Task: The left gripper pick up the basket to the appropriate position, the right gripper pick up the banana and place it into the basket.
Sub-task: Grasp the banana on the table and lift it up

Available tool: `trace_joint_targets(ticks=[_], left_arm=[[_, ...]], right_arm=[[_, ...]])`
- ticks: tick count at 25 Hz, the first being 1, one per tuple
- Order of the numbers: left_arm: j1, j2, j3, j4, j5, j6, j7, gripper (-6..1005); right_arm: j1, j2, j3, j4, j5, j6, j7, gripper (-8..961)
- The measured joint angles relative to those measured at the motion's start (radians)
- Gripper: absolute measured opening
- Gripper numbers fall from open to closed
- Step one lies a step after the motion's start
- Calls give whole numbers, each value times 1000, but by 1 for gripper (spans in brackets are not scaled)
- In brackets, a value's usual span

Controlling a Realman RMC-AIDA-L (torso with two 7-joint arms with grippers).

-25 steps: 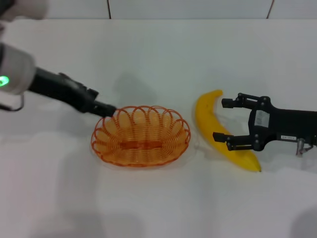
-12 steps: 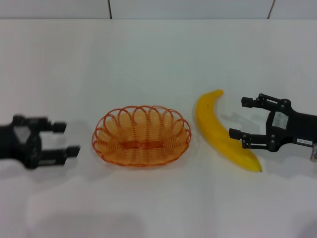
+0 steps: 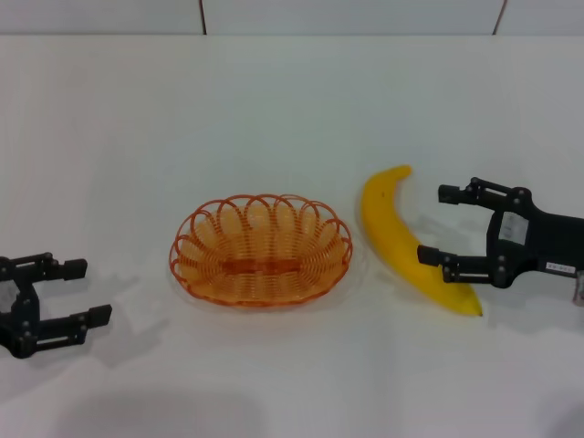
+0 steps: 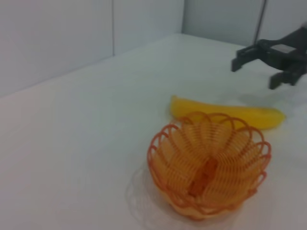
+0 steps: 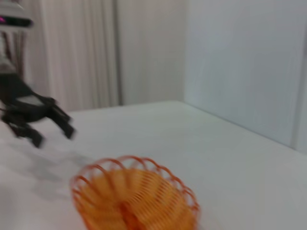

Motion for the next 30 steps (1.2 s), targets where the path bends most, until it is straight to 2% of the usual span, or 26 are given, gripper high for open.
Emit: trace_joint_targets(ticks=[4,8,12,14,17,22,30], left_arm=[[-19,1,-32,-32,2,-1,34,725],[-38,2,-44,-36,3,0,38,725],[-52,-1,-44,-37,-2,0,39,724],[-55,-1,-44,-43,-8,0,40,724],[-63,2,-45,-56,-12,-3,41,723],[-84,4,-44,-60,-13,-5,41,722],[-124,3,-44,-91,-14,-3,53,721]], right_arm=[[2,-1,-21,-55,-5,-116,34,893],[18,1,-69,-229,-3,-227,250,893],[70,1,-143,-410,-24,-190,612,892],[103,0,-212,-497,-80,-142,819,892],[159,-1,-323,-581,-185,-105,1028,891],[223,2,-482,-597,-282,-104,1205,891],[226,4,-567,-583,-300,-66,1309,891]])
